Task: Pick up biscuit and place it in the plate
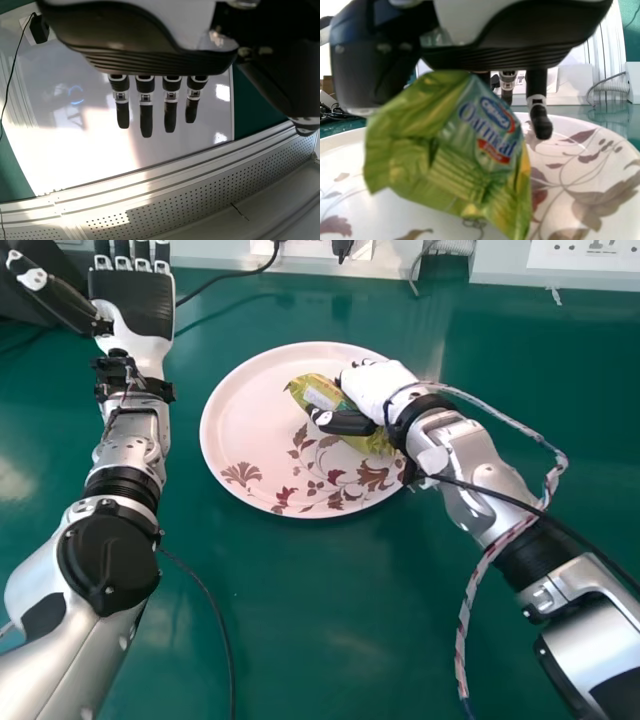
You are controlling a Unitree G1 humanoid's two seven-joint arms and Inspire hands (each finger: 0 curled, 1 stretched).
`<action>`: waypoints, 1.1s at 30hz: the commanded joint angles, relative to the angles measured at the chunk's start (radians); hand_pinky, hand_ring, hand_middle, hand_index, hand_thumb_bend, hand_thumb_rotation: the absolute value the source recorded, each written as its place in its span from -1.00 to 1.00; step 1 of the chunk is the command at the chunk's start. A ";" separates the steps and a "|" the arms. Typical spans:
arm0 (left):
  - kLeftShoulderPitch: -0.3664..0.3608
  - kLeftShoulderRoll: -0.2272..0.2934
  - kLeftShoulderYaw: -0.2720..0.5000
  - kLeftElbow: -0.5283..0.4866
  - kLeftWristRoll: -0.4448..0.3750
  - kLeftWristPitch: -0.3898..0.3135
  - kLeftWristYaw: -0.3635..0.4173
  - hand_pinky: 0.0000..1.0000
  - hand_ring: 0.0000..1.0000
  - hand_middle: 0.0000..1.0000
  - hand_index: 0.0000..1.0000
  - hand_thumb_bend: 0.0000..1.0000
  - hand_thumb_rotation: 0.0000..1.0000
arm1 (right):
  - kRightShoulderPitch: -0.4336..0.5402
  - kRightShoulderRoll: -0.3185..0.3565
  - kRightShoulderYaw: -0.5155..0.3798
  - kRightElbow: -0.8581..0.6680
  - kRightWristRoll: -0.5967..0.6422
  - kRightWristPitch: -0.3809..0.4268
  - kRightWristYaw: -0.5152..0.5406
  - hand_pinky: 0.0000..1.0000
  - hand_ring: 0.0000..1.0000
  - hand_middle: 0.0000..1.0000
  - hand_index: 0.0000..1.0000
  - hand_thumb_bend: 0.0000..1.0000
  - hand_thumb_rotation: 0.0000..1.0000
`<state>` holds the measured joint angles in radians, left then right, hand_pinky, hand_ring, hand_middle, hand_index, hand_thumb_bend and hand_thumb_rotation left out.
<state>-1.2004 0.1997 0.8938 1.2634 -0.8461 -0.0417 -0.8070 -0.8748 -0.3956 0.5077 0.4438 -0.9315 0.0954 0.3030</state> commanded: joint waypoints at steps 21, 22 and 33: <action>0.006 0.005 -0.010 0.003 -0.001 0.024 -0.039 0.79 0.74 0.80 0.88 1.00 -0.13 | 0.048 0.003 0.021 -0.018 0.025 0.024 0.053 -0.62 -0.43 0.24 -0.03 0.04 -0.90; 0.006 0.005 -0.011 0.003 0.000 0.026 -0.043 0.80 0.74 0.80 0.88 1.00 -0.14 | 0.048 0.003 0.022 -0.023 0.026 0.026 0.057 -0.61 -0.42 0.27 -0.03 0.04 -0.89; 0.013 0.013 -0.035 0.007 0.023 0.031 -0.075 0.80 0.71 0.81 0.88 1.00 -0.15 | 0.054 0.000 0.021 -0.047 0.027 0.017 0.028 -0.28 0.09 0.55 0.00 0.04 -0.83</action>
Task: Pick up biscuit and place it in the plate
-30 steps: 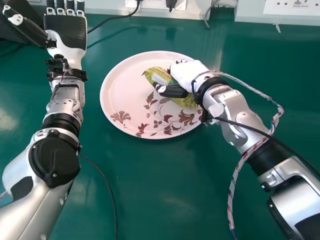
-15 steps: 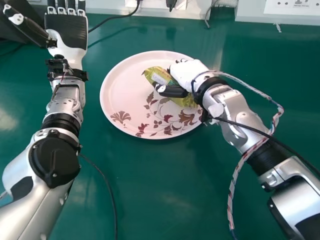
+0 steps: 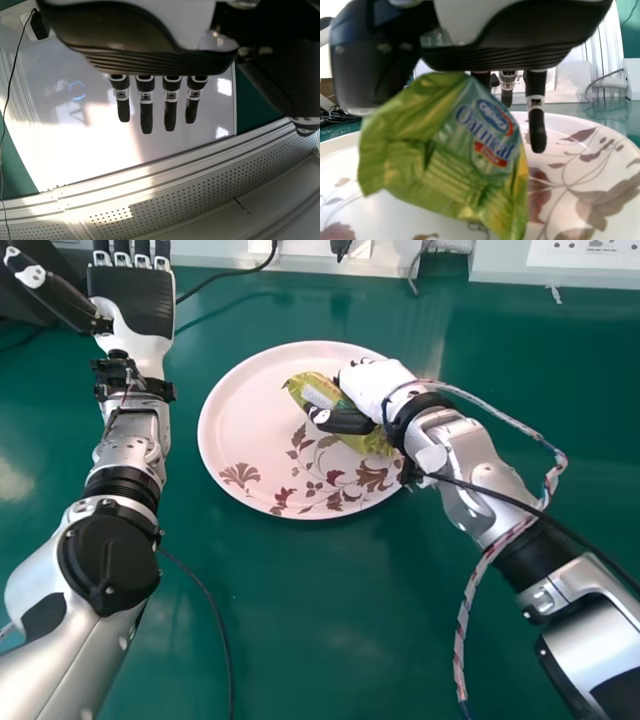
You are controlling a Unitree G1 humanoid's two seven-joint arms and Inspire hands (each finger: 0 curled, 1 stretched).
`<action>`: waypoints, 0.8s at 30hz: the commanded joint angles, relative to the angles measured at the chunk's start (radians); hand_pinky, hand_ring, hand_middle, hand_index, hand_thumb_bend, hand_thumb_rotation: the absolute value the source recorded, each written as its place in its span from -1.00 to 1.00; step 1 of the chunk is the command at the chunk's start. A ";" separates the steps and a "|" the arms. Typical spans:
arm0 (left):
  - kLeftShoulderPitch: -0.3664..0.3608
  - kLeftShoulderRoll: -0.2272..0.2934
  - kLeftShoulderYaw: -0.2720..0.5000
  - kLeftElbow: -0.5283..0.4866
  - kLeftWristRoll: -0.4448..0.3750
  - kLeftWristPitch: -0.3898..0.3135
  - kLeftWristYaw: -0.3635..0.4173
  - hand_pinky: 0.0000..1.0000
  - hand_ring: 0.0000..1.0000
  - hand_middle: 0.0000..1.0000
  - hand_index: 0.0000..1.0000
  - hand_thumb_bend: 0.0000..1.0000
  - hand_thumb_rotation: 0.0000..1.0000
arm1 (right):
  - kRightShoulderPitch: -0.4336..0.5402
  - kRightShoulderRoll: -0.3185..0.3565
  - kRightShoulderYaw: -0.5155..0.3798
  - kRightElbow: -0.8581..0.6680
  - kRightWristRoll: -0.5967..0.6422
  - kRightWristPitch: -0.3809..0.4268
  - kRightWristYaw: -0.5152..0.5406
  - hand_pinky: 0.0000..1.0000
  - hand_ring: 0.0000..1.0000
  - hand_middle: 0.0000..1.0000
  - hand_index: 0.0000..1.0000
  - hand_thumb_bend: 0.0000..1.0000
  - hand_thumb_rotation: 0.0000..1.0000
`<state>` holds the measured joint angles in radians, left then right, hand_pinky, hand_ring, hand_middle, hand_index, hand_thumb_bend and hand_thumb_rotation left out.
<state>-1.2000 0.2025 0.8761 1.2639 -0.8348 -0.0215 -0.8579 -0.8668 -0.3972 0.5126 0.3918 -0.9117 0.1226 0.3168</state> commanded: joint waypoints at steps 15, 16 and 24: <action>0.020 0.000 -0.057 0.004 0.047 -0.042 -0.071 0.79 0.69 0.82 0.89 1.00 -0.13 | 0.064 -0.016 0.011 -0.042 -0.002 -0.016 -0.004 0.06 0.45 0.68 0.47 0.79 0.00; 0.020 0.000 -0.059 0.004 0.050 -0.047 -0.070 0.78 0.68 0.81 0.89 1.00 -0.13 | 0.066 -0.017 0.010 -0.046 -0.001 -0.019 -0.008 0.08 0.45 0.67 0.48 0.80 0.05; 0.022 0.001 -0.068 0.006 0.053 -0.056 -0.072 0.77 0.65 0.80 0.89 1.00 -0.15 | 0.082 -0.024 0.003 -0.097 -0.001 -0.013 -0.007 0.19 0.52 0.70 0.61 0.88 0.16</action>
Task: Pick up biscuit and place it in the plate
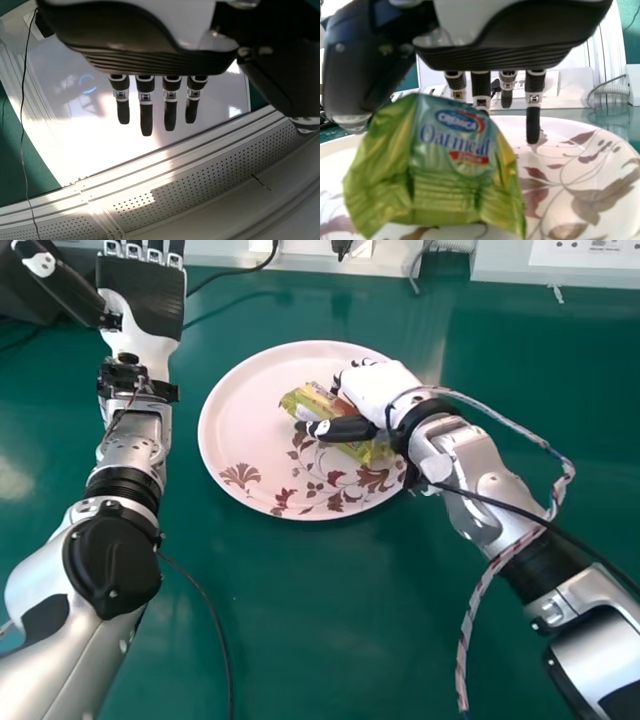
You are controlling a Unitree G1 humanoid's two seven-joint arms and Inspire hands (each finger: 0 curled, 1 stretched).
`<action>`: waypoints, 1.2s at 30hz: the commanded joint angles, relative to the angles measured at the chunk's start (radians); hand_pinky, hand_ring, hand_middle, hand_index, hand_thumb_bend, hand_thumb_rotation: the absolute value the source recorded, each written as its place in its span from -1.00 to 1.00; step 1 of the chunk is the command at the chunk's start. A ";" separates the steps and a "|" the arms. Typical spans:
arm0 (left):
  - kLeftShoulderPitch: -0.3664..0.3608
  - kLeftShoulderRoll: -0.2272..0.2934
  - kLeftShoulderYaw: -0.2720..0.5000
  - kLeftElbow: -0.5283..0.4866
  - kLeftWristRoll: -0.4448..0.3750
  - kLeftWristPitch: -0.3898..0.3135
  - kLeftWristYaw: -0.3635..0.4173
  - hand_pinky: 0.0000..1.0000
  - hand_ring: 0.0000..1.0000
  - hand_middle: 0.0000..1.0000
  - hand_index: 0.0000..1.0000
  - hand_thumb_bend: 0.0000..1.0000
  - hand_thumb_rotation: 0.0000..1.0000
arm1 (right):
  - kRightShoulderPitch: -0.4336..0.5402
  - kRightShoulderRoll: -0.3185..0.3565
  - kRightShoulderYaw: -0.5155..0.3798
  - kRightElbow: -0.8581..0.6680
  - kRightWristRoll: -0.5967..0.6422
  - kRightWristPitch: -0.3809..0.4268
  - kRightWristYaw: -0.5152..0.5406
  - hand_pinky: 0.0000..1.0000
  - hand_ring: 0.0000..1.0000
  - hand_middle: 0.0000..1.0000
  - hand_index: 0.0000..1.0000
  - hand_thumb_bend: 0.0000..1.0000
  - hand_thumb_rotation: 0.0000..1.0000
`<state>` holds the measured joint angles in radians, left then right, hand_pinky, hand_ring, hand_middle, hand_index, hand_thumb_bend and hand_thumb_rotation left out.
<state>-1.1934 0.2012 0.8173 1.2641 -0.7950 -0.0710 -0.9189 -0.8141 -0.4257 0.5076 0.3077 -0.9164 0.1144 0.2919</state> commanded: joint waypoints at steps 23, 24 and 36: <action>0.013 0.004 -0.008 0.006 0.011 0.000 0.003 0.82 0.66 0.82 0.88 1.00 -0.18 | 0.063 0.001 -0.020 -0.150 0.002 0.016 0.053 0.23 0.52 0.69 0.62 0.91 0.18; 0.013 0.004 -0.009 0.006 0.012 -0.001 0.004 0.83 0.66 0.82 0.88 1.00 -0.17 | 0.063 0.001 -0.022 -0.155 0.002 0.017 0.056 0.22 0.52 0.68 0.62 0.91 0.17; 0.015 0.001 -0.016 0.004 0.022 -0.018 0.005 0.89 0.68 0.83 0.88 1.00 -0.17 | 0.080 -0.001 -0.043 -0.197 0.005 0.014 0.054 0.24 0.53 0.71 0.63 0.93 0.13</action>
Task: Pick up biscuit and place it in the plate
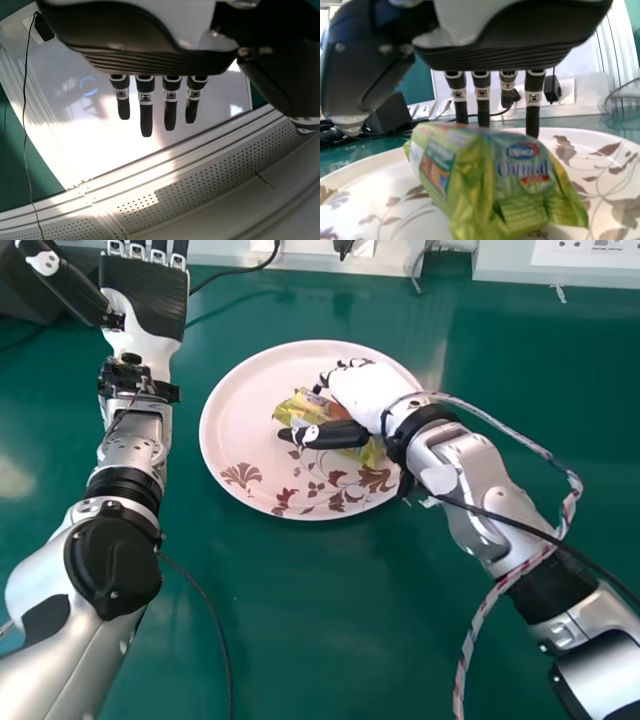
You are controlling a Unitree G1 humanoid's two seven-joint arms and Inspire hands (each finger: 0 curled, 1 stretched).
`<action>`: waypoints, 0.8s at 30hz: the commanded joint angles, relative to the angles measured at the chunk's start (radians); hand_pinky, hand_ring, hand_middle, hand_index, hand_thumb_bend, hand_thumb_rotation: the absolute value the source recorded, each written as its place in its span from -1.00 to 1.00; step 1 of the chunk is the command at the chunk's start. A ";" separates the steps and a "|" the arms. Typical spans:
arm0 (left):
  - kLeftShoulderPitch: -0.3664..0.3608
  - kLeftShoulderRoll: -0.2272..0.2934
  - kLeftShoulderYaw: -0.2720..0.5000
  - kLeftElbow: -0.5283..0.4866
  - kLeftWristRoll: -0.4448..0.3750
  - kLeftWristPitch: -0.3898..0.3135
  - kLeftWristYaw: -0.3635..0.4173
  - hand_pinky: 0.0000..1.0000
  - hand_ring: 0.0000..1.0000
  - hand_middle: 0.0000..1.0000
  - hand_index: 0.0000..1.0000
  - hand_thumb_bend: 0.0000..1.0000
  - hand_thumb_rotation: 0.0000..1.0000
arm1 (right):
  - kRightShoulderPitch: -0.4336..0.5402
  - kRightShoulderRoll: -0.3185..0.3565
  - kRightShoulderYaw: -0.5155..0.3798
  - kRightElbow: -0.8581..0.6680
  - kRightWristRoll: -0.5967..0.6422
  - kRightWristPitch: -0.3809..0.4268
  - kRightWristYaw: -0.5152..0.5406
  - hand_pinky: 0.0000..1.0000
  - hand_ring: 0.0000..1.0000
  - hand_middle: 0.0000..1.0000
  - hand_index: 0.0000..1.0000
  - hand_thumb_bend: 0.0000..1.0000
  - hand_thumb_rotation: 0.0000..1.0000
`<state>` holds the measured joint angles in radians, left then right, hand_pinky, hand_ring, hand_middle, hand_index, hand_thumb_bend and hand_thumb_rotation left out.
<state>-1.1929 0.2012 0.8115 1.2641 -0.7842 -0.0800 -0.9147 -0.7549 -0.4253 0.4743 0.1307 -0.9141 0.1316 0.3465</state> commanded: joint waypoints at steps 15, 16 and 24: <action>0.013 0.002 -0.003 0.006 0.007 -0.001 -0.008 0.85 0.66 0.82 0.88 1.00 -0.17 | 0.049 -0.014 -0.036 -0.116 -0.019 0.013 0.020 0.29 0.58 0.77 0.68 0.94 0.21; 0.013 0.003 -0.003 0.006 0.007 0.001 -0.011 0.87 0.67 0.83 0.89 1.00 -0.18 | 0.051 -0.014 -0.039 -0.122 -0.018 0.016 0.024 0.30 0.59 0.78 0.68 0.93 0.22; 0.014 -0.001 -0.009 0.004 0.015 -0.022 -0.007 0.88 0.67 0.83 0.89 1.00 -0.20 | 0.075 -0.018 -0.064 -0.183 -0.024 0.032 0.039 0.34 0.63 0.83 0.79 0.94 0.29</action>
<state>-1.1929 0.2010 0.8108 1.2642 -0.7755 -0.0928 -0.9159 -0.6970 -0.4358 0.4213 -0.0311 -0.9354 0.1612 0.3749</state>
